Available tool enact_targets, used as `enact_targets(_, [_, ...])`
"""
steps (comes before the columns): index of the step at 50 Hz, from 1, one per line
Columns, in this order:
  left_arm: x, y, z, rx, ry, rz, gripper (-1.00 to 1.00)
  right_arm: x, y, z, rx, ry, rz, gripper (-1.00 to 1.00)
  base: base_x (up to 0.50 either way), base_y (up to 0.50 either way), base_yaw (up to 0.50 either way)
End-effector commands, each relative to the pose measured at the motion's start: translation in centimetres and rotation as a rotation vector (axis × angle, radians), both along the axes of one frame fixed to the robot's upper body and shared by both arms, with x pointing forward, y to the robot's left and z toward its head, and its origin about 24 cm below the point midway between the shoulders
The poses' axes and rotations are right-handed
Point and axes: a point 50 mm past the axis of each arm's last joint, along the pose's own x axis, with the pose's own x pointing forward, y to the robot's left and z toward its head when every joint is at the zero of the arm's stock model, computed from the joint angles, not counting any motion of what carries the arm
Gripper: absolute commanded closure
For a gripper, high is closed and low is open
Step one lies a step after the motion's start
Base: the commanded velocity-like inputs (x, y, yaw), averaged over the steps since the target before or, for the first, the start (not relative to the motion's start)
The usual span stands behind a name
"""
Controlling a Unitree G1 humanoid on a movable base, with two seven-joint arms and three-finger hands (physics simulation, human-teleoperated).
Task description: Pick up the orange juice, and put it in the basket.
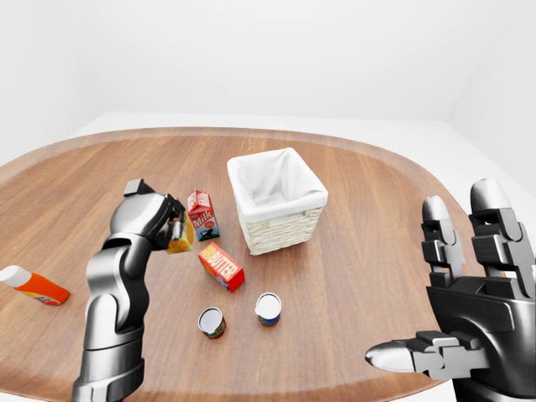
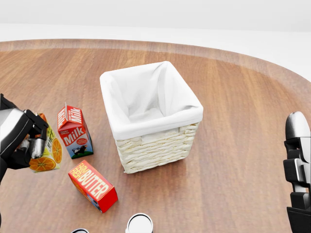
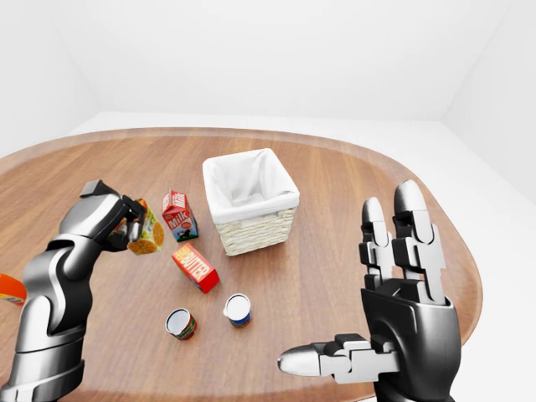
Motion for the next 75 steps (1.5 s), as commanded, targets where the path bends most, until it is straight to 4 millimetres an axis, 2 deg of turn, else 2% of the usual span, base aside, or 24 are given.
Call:
enact_targets(1, [-1.0,-1.0,3.8,0.117,-0.042,0.002,1.0,0.0,0.0,0.0,0.0,0.003,0.001,-1.0,0.0,0.0,0.0])
enact_targets(9, [-1.1,-2.6,6.4,0.138,-0.131,-0.037,1.0,0.0,0.0,-0.1,0.002,0.006,0.0,-1.0,0.0,0.0,0.0])
enact_targets(16, [-0.9,-4.6,11.2,0.178,-0.314,-0.081,1.0,0.0,0.0,0.0,0.003,0.003,0.002,-1.0,0.0,0.0,0.0])
enact_targets(25, [-0.6,-6.8,13.0,0.178,-0.378,-0.139,1.0,0.0,0.0,0.0,0.003,0.0,0.002,-1.0,0.0,0.0,0.0])
enact_targets(34, [1.1,-9.2,13.8,0.146,-0.363,-0.212,1.0,0.0,-0.1,0.0,0.005,0.003,0.002,-1.0,0.0,0.0,0.0])
enact_targets(45, [3.2,-12.2,13.7,0.074,-0.285,-0.341,1.0,-0.1,-0.1,-0.1,0.007,0.006,0.004,-1.0,0.0,0.0,0.0])
enact_targets(50, [5.0,-13.1,14.1,-0.027,-0.305,-0.401,1.0,-0.1,-0.2,0.0,0.01,0.003,0.003,-1.0,0.0,0.0,0.0])
enact_targets(53, [6.3,-13.7,13.8,-0.092,-0.309,-0.422,1.0,-0.1,-0.2,0.0,0.011,0.001,0.004,-1.0,0.0,0.0,0.0])
enact_targets(61, [8.4,-14.9,13.2,-0.173,-0.326,-0.428,1.0,-0.1,-0.3,-0.1,0.016,0.005,0.002,-1.0,0.0,0.0,0.0])
enact_targets(65, [8.8,-15.7,13.1,-0.195,-0.32,-0.443,1.0,-0.2,-0.3,-0.2,0.011,0.017,0.002,-1.0,0.0,0.0,0.0])
enact_targets(75, [9.4,-17.1,10.5,-0.216,-0.269,-0.444,1.0,-0.3,-0.5,-0.3,0.015,0.027,-0.001,-1.0,0.0,0.0,0.0])
